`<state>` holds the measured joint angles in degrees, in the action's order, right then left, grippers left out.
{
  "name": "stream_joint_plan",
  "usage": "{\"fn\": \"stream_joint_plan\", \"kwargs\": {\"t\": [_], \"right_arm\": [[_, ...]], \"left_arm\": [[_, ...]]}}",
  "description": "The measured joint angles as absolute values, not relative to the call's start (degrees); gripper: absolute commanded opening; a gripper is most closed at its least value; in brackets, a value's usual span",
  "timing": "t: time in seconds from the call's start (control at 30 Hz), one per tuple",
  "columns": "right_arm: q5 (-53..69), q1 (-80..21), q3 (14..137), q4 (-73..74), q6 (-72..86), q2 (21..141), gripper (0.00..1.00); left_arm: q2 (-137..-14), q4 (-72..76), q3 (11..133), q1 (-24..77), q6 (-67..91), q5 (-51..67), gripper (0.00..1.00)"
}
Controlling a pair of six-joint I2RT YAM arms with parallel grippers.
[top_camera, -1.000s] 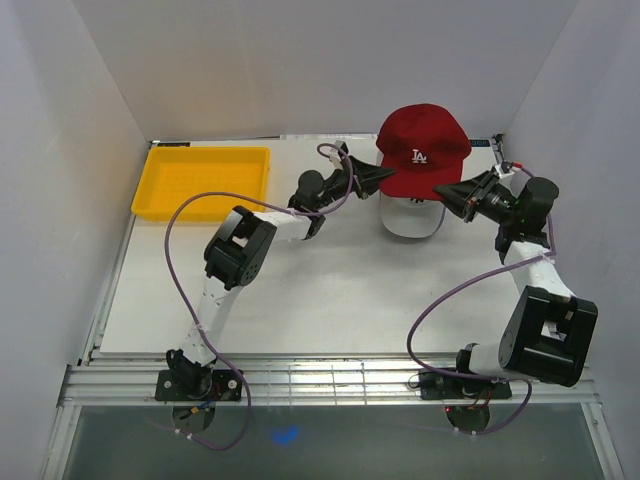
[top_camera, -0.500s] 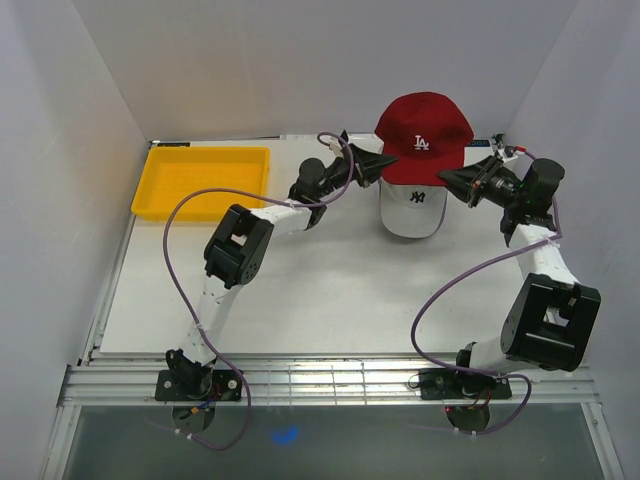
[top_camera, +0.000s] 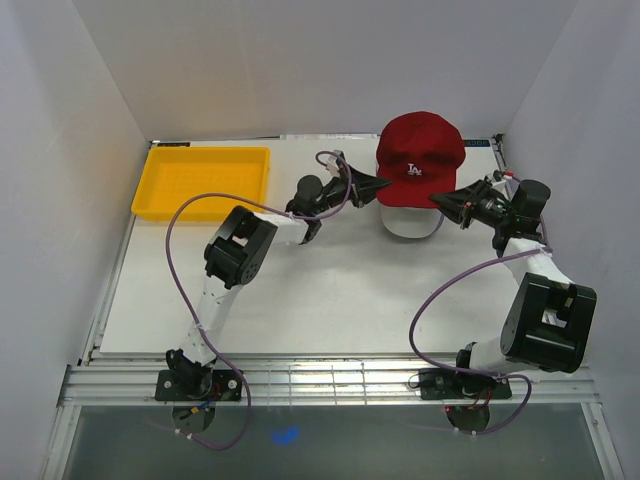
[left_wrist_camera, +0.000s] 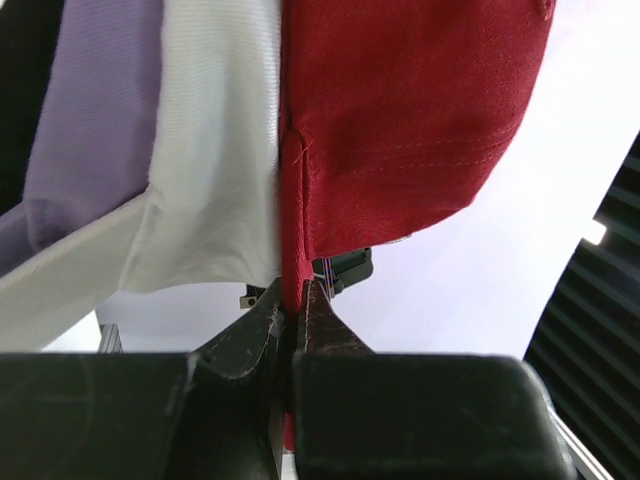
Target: Stack the hats
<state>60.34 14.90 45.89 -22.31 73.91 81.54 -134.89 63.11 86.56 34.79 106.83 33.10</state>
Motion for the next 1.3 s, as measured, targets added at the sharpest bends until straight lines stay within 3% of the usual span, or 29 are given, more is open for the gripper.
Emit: {"fn": "stream_joint_plan", "kwargs": {"t": [0.7, 0.97, 1.07, 1.1, 1.3], "right_arm": [[63.88, 18.44, 39.53, -22.72, 70.24, 79.92, 0.12], [62.67, 19.64, 38.3, -21.45, 68.53, 79.96, 0.36], [58.94, 21.67, 38.35, -18.68, 66.32, 79.96, 0.45], [57.69, 22.35, 38.61, -17.32, 65.3, 79.96, 0.48], [53.56, 23.51, 40.07, -12.43, 61.76, 78.81, 0.55]], "left_arm": [[-134.26, 64.49, 82.35, 35.62, 104.4, 38.15, 0.0], [-134.26, 63.42, 82.52, 35.79, 102.89, 39.05, 0.12], [-134.26, 63.68, 82.52, 35.2, 102.83, 39.88, 0.18], [-134.26, 63.64, 82.54, 34.92, 102.72, 40.32, 0.25], [-134.26, 61.17, 82.54, 34.22, 101.36, 42.44, 0.37]]}}
